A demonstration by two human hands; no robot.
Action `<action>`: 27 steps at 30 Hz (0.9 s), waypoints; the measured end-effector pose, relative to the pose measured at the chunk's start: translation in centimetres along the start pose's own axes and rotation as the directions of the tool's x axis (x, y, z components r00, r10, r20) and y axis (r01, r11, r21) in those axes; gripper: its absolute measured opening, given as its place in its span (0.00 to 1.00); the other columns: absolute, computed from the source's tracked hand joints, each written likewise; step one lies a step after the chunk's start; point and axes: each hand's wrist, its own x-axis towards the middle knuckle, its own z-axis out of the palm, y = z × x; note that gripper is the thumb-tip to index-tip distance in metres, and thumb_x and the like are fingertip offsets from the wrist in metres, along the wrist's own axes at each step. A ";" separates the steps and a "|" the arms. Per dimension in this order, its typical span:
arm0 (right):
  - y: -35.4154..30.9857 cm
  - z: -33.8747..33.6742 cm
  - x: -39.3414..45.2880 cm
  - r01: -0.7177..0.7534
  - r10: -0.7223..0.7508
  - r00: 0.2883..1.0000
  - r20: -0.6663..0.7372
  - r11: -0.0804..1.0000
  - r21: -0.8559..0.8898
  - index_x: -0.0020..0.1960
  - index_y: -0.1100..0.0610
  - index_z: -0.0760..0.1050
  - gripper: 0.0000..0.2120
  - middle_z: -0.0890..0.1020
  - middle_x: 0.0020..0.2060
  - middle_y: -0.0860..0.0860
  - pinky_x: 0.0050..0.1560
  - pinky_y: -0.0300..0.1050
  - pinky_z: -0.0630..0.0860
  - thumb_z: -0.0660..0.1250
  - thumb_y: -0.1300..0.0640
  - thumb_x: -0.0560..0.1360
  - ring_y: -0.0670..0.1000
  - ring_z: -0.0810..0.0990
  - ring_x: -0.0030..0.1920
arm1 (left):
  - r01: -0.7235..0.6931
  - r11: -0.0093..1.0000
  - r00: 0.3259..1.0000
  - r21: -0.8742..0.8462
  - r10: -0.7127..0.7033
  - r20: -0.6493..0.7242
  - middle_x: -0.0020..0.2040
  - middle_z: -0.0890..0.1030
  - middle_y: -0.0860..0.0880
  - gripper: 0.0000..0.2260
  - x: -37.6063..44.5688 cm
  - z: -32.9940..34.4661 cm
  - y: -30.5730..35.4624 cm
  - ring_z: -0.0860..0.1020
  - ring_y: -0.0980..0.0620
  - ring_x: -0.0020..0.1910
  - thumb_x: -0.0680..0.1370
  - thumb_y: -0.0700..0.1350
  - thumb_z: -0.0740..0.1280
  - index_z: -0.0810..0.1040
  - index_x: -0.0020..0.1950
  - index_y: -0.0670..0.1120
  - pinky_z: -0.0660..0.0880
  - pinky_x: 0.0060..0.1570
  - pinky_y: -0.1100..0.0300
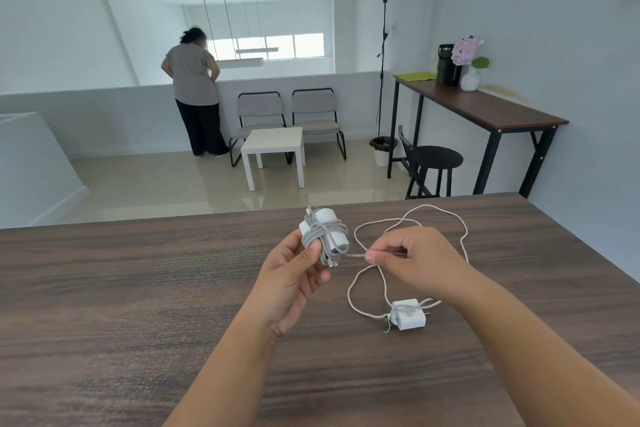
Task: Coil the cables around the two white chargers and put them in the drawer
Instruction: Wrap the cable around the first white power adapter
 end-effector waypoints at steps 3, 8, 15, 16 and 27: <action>-0.6 0.0 -0.3 0.055 -0.053 0.998 0.027 0.995 -0.080 0.41 0.49 0.83 0.05 0.83 0.35 0.45 0.41 0.38 0.73 0.70 0.50 0.73 0.42 0.77 0.36 | -0.001 1.000 0.999 0.014 0.002 -0.039 0.48 0.81 0.45 0.18 -0.1 0.2 -0.2 0.78 0.54 0.39 0.73 0.40 0.68 0.76 0.63 0.41 0.77 0.34 0.65; -1.6 -1.2 0.2 0.221 -0.168 0.971 0.170 0.903 -0.369 0.45 0.50 0.81 0.08 0.83 0.41 0.45 0.48 0.45 0.74 0.65 0.49 0.76 0.47 0.78 0.44 | -0.037 0.917 0.998 0.398 0.053 -0.031 0.52 0.82 0.50 0.18 -0.5 0.1 -0.8 0.78 0.57 0.40 0.76 0.39 0.70 0.75 0.65 0.47 0.76 0.41 0.63; -2.0 -2.3 0.2 0.302 -0.248 0.952 0.177 0.846 -0.440 0.46 0.49 0.79 0.09 0.80 0.43 0.43 0.47 0.45 0.74 0.63 0.46 0.76 0.44 0.76 0.45 | -0.078 0.674 0.996 0.735 0.083 0.030 0.56 0.80 0.56 0.22 -0.8 1.0 0.2 0.79 0.64 0.38 0.78 0.38 0.68 0.70 0.69 0.54 0.75 0.43 0.69; -2.2 -2.3 0.2 0.327 -0.273 0.945 0.183 0.833 -0.446 0.46 0.49 0.79 0.09 0.80 0.43 0.43 0.46 0.45 0.74 0.63 0.46 0.76 0.44 0.76 0.45 | -0.075 0.648 0.996 0.758 0.080 0.031 0.57 0.80 0.56 0.22 -0.7 1.1 0.4 0.78 0.65 0.38 0.77 0.39 0.69 0.70 0.69 0.54 0.74 0.42 0.70; -2.5 -1.2 0.8 0.443 -0.447 0.895 0.016 0.880 -0.171 0.39 0.49 0.82 0.06 0.78 0.32 0.38 0.37 0.28 0.68 0.70 0.47 0.69 0.37 0.76 0.34 | -0.029 0.750 0.998 0.661 0.061 -0.026 0.50 0.85 0.48 0.15 -0.1 2.3 0.1 0.79 0.59 0.38 0.72 0.40 0.74 0.78 0.58 0.47 0.79 0.43 0.61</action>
